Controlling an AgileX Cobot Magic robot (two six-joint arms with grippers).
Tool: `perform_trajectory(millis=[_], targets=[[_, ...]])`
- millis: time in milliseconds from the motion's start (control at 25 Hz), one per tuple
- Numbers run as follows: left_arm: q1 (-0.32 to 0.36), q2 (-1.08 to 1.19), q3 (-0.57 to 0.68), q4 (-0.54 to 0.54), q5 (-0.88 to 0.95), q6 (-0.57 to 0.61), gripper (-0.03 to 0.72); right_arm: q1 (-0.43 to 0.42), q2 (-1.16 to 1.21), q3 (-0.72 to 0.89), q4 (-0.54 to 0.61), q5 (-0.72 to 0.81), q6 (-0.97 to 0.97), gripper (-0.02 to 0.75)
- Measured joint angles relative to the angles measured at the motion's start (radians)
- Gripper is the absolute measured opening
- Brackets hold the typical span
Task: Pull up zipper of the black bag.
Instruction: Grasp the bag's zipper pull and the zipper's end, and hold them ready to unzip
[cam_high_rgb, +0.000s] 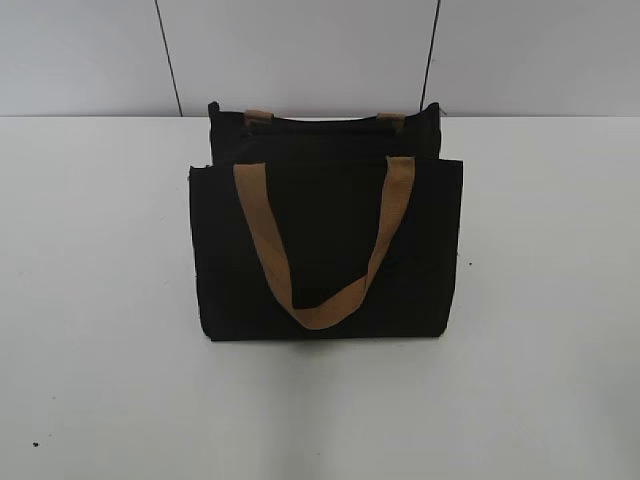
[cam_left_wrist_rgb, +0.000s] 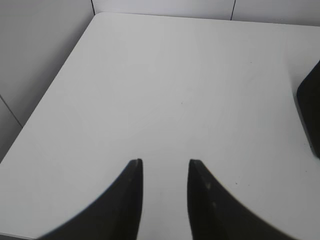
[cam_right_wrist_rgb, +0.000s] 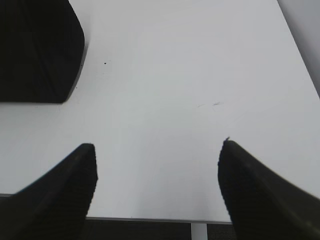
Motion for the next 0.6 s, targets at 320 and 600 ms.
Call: perform_trajectory(millis=[320, 600], targets=[[0.000, 0.000, 0.000, 0.000, 0.000, 0.000, 0.241, 0.000, 0.000, 0.000, 0.000, 0.000, 0.000, 0.577], [0.000, 0.000, 0.000, 0.000, 0.000, 0.000, 0.241, 0.000, 0.000, 0.000, 0.000, 0.000, 0.000, 0.577]])
